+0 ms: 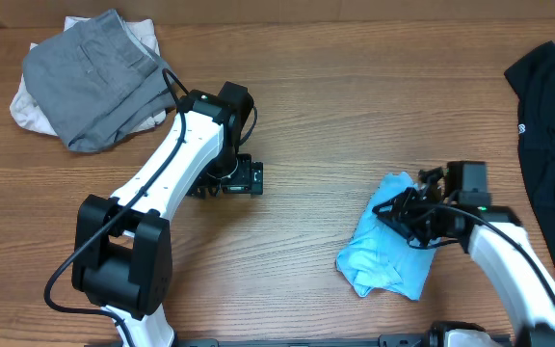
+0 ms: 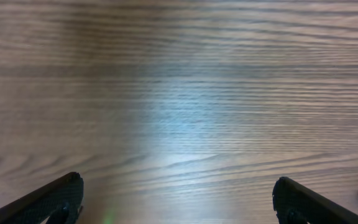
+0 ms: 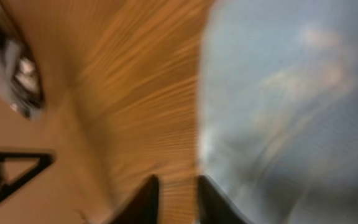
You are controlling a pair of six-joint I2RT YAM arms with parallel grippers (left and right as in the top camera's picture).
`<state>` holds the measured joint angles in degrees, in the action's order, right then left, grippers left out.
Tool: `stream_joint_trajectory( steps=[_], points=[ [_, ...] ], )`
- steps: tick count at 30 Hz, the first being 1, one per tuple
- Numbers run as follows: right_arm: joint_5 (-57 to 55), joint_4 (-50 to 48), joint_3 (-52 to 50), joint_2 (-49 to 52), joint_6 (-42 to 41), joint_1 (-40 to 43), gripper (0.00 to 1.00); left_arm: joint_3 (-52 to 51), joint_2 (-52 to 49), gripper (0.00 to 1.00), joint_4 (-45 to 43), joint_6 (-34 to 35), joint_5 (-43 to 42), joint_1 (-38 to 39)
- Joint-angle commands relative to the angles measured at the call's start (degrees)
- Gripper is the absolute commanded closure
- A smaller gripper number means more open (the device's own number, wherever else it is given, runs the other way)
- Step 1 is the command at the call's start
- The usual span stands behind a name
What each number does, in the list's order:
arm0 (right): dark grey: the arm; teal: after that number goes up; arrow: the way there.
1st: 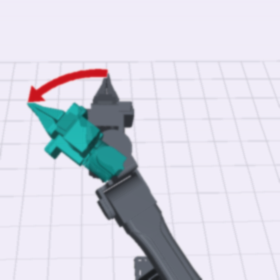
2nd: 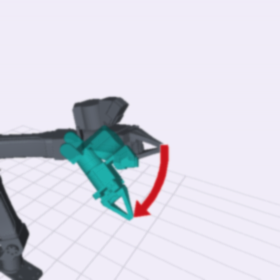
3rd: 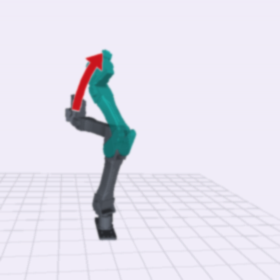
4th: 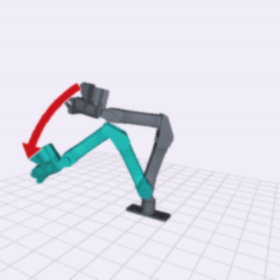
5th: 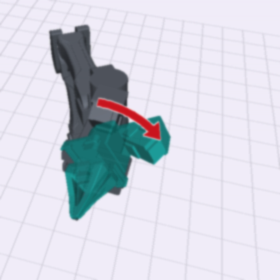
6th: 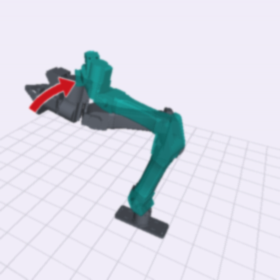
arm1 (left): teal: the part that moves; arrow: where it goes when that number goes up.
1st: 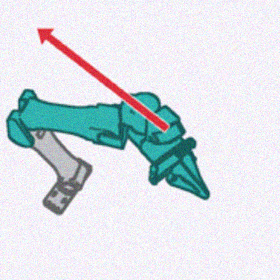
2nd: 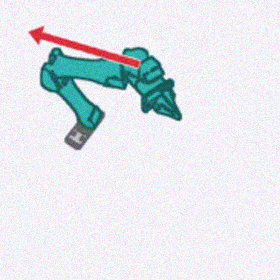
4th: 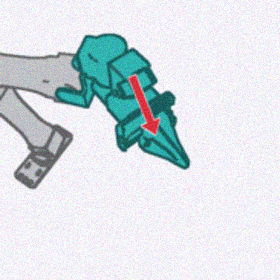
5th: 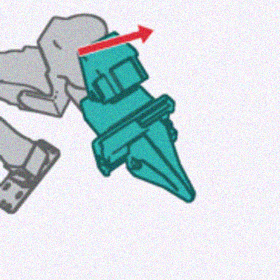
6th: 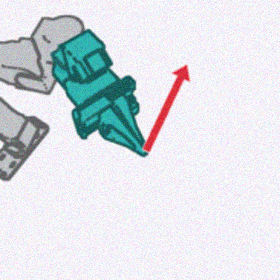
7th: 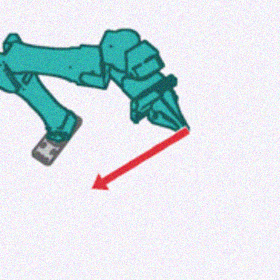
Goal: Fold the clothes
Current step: 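Reach the left gripper to the light blue bundle and grasp it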
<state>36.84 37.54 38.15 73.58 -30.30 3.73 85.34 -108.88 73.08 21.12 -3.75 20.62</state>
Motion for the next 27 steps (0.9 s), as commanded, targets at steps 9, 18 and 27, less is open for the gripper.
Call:
stream_joint_trajectory(
  steps=[9, 18, 27],
  points=[
    [-1.2, 18.5, 17.2, -18.5, 3.8, 0.2, 0.00, -0.1, -0.3, 0.00, -12.7, -9.2, -27.1, 0.9],
    [-0.7, 21.4, 17.2, -20.9, 5.3, 0.1, 0.00, -0.1, -8.1, 0.02, -22.5, -9.4, -38.5, 7.2],
    [-0.8, 23.0, 17.2, -20.9, 7.9, 0.1, 0.00, -0.1, -17.0, 0.00, -32.5, -8.7, -47.2, 11.4]
  ],
)
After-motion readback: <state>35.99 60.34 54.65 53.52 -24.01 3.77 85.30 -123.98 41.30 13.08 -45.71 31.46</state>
